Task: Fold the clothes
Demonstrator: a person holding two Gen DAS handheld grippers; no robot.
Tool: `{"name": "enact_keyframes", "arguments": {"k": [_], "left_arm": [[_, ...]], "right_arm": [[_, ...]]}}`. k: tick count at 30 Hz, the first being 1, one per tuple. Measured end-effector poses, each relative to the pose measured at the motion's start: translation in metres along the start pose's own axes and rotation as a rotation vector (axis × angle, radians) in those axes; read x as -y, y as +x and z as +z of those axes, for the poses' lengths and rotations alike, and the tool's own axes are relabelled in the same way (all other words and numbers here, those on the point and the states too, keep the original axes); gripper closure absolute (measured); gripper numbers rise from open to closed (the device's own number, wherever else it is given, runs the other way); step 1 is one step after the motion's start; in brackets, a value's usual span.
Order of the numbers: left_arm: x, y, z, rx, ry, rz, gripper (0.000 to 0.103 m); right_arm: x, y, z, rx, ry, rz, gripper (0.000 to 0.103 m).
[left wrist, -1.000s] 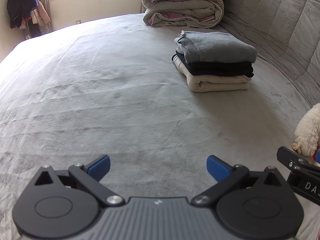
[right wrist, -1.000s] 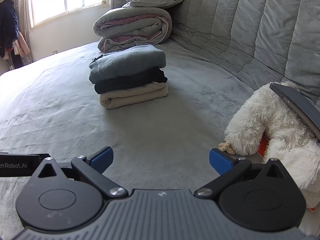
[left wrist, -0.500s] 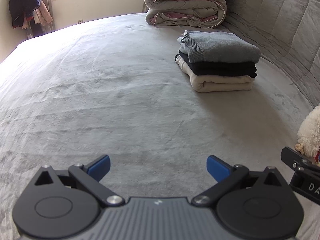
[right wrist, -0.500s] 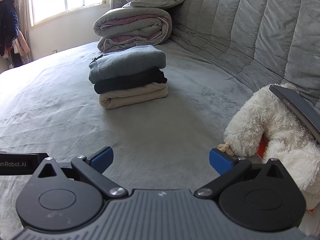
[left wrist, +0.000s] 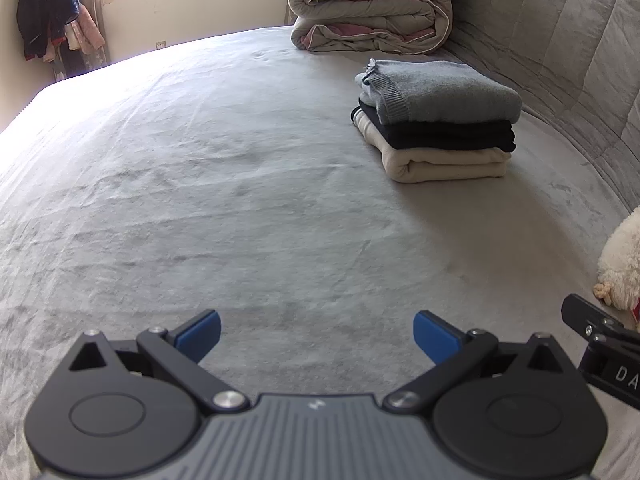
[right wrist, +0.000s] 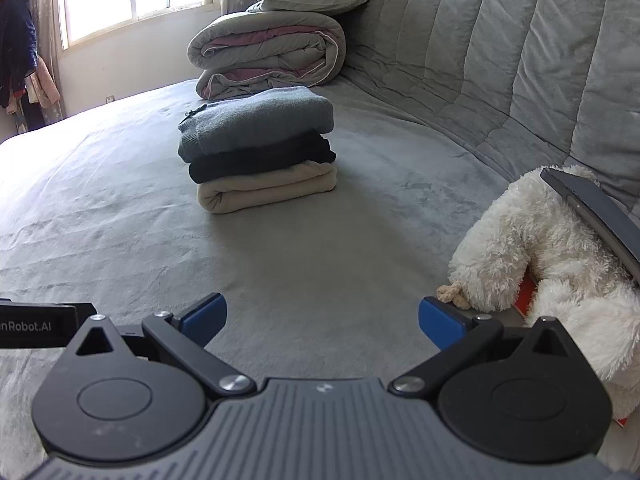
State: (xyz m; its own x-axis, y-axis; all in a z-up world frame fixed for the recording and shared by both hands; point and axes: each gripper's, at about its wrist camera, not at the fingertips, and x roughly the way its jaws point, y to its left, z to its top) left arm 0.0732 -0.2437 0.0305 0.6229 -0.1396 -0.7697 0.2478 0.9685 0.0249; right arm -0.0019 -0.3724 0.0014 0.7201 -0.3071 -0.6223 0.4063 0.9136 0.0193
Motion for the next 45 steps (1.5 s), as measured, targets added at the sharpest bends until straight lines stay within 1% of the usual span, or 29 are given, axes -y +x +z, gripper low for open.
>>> {"name": "enact_keyframes", "arguments": {"k": [12, 16, 18, 20, 24, 26, 32, 39, 45], "left_arm": [[-0.002, 0.000, 0.000, 0.001, 0.001, 0.004, 0.001], [-0.006, -0.012, -0.002, 0.007, -0.007, -0.014, 0.000], [-0.010, -0.026, -0.003, 0.030, -0.001, -0.026, 0.001], [-0.016, -0.040, -0.004, 0.056, 0.003, -0.025, 0.000], [-0.030, -0.074, -0.009, 0.108, 0.036, 0.020, 0.001], [-0.035, -0.088, -0.012, 0.120, 0.050, 0.017, 0.001], [-0.052, -0.128, -0.035, 0.140, 0.066, -0.044, 0.001], [-0.065, -0.154, -0.065, 0.152, 0.065, -0.049, 0.001], [-0.076, -0.166, -0.085, 0.163, 0.041, -0.029, 0.001]], "right_arm": [[-0.001, 0.001, 0.000, -0.002, -0.002, -0.005, 0.000], [-0.005, -0.005, 0.001, 0.005, -0.007, 0.005, 0.000], [-0.009, -0.012, 0.002, 0.004, -0.014, 0.017, 0.000], [-0.014, -0.022, 0.003, 0.013, -0.022, 0.019, 0.000], [-0.024, -0.054, 0.007, 0.051, -0.026, 0.013, 0.000], [-0.029, -0.072, 0.008, 0.076, -0.024, 0.015, 0.000], [-0.040, -0.119, -0.001, 0.116, 0.003, 0.021, 0.000], [-0.051, -0.153, -0.027, 0.139, 0.020, -0.009, 0.000], [-0.054, -0.176, -0.049, 0.142, 0.076, 0.027, 0.000]]}}
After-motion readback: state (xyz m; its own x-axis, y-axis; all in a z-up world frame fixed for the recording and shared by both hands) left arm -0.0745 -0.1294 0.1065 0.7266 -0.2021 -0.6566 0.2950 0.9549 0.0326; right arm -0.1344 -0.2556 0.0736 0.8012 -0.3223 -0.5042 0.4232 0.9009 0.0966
